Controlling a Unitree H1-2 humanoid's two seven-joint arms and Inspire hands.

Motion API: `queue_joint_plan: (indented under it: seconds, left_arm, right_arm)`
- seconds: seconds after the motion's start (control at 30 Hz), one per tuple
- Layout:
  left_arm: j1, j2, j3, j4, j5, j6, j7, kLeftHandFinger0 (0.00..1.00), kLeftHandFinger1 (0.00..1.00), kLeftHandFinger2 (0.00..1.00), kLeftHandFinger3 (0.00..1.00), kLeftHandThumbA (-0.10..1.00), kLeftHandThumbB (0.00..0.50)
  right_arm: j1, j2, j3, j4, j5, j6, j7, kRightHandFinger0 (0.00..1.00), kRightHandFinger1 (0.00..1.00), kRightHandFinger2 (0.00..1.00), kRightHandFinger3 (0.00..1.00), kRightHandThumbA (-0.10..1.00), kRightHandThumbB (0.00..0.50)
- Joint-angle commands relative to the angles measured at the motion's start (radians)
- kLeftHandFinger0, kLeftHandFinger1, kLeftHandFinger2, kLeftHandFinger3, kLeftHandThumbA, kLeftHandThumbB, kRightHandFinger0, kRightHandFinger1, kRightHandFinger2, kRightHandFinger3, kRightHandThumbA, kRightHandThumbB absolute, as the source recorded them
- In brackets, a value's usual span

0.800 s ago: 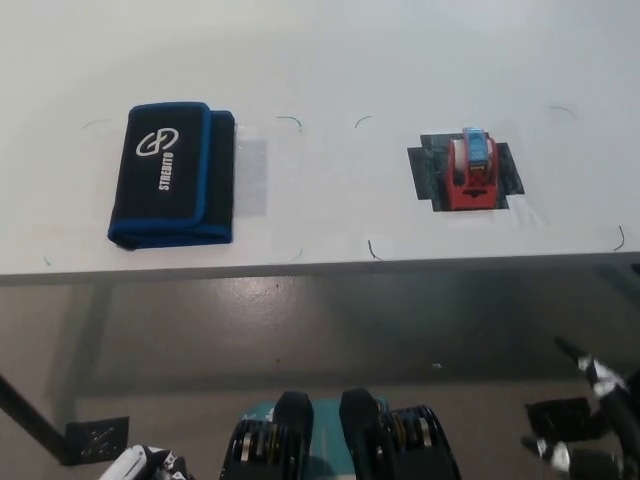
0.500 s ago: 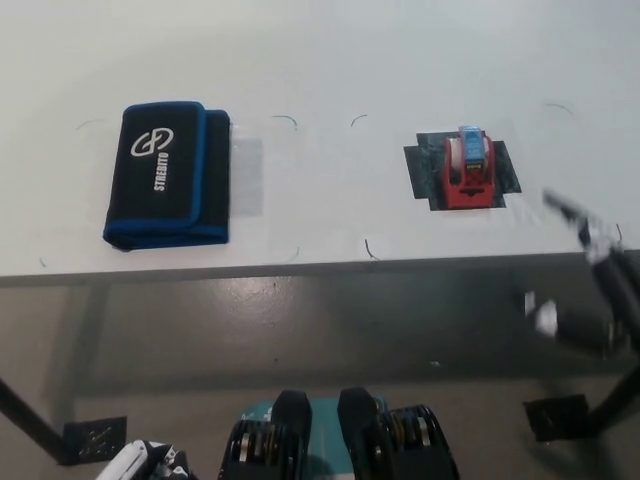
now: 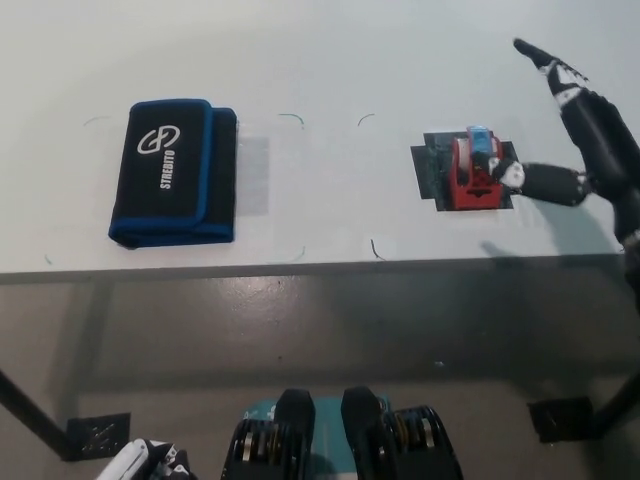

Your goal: Use the right hand to move the tape on the right hand side to the notebook on the left hand side

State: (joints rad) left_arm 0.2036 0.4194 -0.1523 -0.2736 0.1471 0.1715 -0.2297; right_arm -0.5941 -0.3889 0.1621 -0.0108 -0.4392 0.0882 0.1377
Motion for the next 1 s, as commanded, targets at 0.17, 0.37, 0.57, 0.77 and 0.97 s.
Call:
queue_joint_plan:
  seconds: [0.17,0.37,0.57,0.77,0.97]
  left_arm:
    - [-0.014,0.001,0.008,-0.017,0.007,0.000,-0.011,0.41,0.39,0.45,0.56,0.36,0.047]
    - [-0.003,-0.002,0.012,-0.015,0.005,-0.011,-0.006,0.39,0.38,0.45,0.55,0.36,0.058]
    - [-0.005,-0.002,0.013,-0.014,0.010,0.001,-0.006,0.41,0.40,0.47,0.56,0.39,0.052]
    - [0.005,-0.010,0.010,-0.010,0.007,-0.013,-0.004,0.40,0.40,0.46,0.56,0.37,0.061]
    - [0.008,-0.011,0.014,-0.004,0.008,-0.026,-0.004,0.38,0.38,0.45,0.55,0.37,0.064]
  right_arm:
    - [-0.212,0.022,0.067,0.241,-0.050,-0.023,0.014,1.00,1.00,1.00,1.00,0.67,0.500]
    - [-0.315,0.029,0.094,0.411,-0.057,-0.029,0.010,1.00,1.00,1.00,1.00,0.66,0.500]
    - [-0.410,0.031,0.117,0.599,-0.058,-0.073,-0.003,1.00,1.00,1.00,1.00,0.71,0.500]
    - [-0.407,0.003,0.135,0.605,-0.072,-0.095,0.006,1.00,1.00,1.00,1.00,0.70,0.500]
    - [-0.366,-0.047,0.117,0.637,-0.069,-0.122,-0.021,1.00,1.00,1.00,1.00,0.76,0.500]
